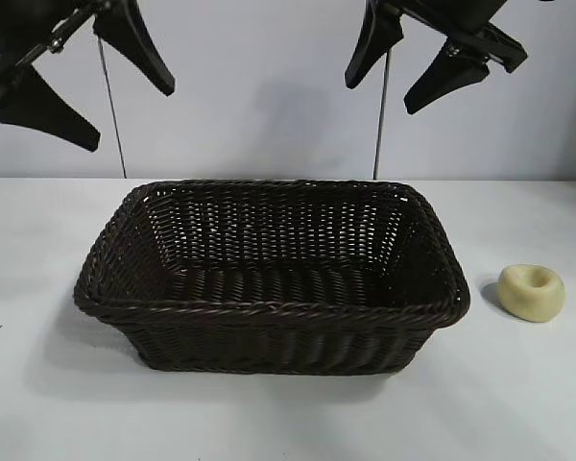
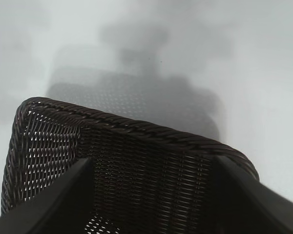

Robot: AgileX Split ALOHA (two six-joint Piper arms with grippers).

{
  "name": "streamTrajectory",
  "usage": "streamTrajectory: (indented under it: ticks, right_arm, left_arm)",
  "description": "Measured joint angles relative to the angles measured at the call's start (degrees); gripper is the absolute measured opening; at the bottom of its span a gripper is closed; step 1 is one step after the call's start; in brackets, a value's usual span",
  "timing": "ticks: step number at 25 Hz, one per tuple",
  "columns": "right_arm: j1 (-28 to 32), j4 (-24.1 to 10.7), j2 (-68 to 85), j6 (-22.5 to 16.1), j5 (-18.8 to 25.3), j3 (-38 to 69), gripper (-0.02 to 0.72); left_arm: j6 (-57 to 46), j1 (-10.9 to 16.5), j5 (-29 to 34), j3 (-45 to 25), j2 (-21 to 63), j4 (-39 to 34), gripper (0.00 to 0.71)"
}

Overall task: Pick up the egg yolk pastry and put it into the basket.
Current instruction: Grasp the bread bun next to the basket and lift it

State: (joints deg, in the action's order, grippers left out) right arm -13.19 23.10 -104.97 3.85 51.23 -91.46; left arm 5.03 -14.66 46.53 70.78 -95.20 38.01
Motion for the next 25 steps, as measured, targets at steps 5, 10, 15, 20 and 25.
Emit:
streamTrajectory:
  ticks: [5,10,15,20,25]
  right_arm:
    - [0.0,0.0,0.0,-0.1,0.0,0.0,0.495]
    - [0.0,-1.2,0.0,-0.8,1.0,0.0,0.495]
    - [0.8,-3.5,0.0,-1.5,3.3,0.0,0.533]
    - [4.5,-4.9,0.0,-1.7,5.3,0.0,0.558]
    - [10.0,-5.4,0.0,-1.7,8.2,0.0,0.558]
  left_arm:
    - [0.6,-1.5,-0.5,0.0,0.0,0.1,0.571]
    - [0.7,-1.6,-1.4,0.0,0.0,0.1,0.571]
    - [0.7,-1.6,-1.4,0.0,0.0,0.1,0.571]
    - [0.7,-1.6,-1.3,0.0,0.0,0.1,0.571]
    - [0.8,-1.6,-1.2,0.0,0.0,0.1,0.571]
